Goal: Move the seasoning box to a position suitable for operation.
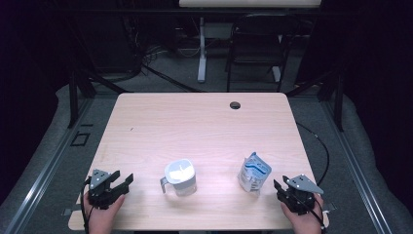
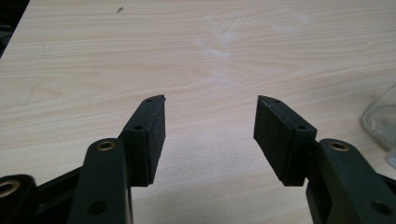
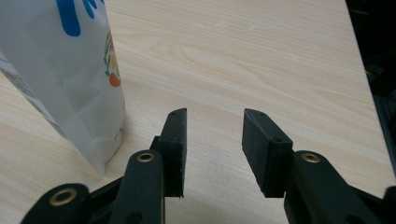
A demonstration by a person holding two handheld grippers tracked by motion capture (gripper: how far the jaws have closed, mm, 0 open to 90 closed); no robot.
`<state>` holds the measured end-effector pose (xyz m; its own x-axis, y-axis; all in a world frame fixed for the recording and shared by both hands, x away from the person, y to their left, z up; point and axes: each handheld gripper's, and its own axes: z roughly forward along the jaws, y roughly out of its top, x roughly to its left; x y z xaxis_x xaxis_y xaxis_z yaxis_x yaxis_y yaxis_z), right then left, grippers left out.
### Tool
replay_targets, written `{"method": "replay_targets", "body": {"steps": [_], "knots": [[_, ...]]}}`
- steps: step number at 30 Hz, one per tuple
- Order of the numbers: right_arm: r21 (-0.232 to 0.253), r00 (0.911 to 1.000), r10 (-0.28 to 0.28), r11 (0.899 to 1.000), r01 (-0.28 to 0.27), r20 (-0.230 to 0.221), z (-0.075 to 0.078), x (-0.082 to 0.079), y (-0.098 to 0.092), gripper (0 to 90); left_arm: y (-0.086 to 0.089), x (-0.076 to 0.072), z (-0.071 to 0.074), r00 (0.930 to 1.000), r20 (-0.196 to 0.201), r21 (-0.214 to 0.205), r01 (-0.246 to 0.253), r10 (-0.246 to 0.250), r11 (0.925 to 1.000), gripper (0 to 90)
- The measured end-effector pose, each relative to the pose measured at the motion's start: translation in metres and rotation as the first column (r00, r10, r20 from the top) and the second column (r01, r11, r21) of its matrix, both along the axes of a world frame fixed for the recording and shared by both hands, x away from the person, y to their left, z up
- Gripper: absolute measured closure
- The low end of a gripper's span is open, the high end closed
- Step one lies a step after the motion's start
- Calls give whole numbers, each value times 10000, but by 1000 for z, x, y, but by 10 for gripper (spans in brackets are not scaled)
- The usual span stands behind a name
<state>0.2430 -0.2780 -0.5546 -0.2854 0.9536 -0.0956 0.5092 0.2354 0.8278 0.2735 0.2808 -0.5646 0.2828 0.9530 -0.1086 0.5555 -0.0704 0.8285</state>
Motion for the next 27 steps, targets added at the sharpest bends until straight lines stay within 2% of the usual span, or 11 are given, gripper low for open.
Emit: {"method": "replay_targets", "body": {"steps": [3,6,8,10,11,14,16,19,24,26,27], "knots": [[214,9998,-95,9997,92,152,2,-2,-3,610,-1,1,-1,9998,-98,-47,153,-153,9999,419],[409,10000,-54,9991,54,9,-1,-1,-5,604,-2,0,1,9997,-19,-205,235,-236,9995,419],[212,10000,-20,9998,21,-17,-2,1,-6,591,-3,0,1,9998,-14,-137,197,-197,9997,421],[289,9999,37,9996,-33,-145,-2,3,-6,583,-4,-1,2,9996,-20,-125,267,-268,9996,430],[266,10000,49,9996,-47,-66,-3,3,-4,583,-4,-1,2,9996,-20,-125,267,-268,9996,440],[-90,9995,222,9997,-225,-240,-4,3,-1,583,-5,-6,3,9994,56,58,337,-337,9994,446],[-32,9988,331,9994,-332,-357,-4,3,1,584,-6,-9,3,9992,38,156,408,-408,9990,455],[-4,9987,469,9989,-470,-185,1,1,7,565,-6,-14,4,9992,49,217,390,-391,9990,460],[-234,9987,509,9984,-507,81,7,-3,13,559,-3,-19,8,9976,143,-170,687,-685,9975,494],[-113,9987,453,9989,-451,251,9,-5,12,606,-3,-21,10,9964,197,-373,829,-822,9959,506],[-98,9986,503,9987,-501,173,10,-5,10,614,-3,-22,11,9962,226,-391,853,-844,9956,510]]}}
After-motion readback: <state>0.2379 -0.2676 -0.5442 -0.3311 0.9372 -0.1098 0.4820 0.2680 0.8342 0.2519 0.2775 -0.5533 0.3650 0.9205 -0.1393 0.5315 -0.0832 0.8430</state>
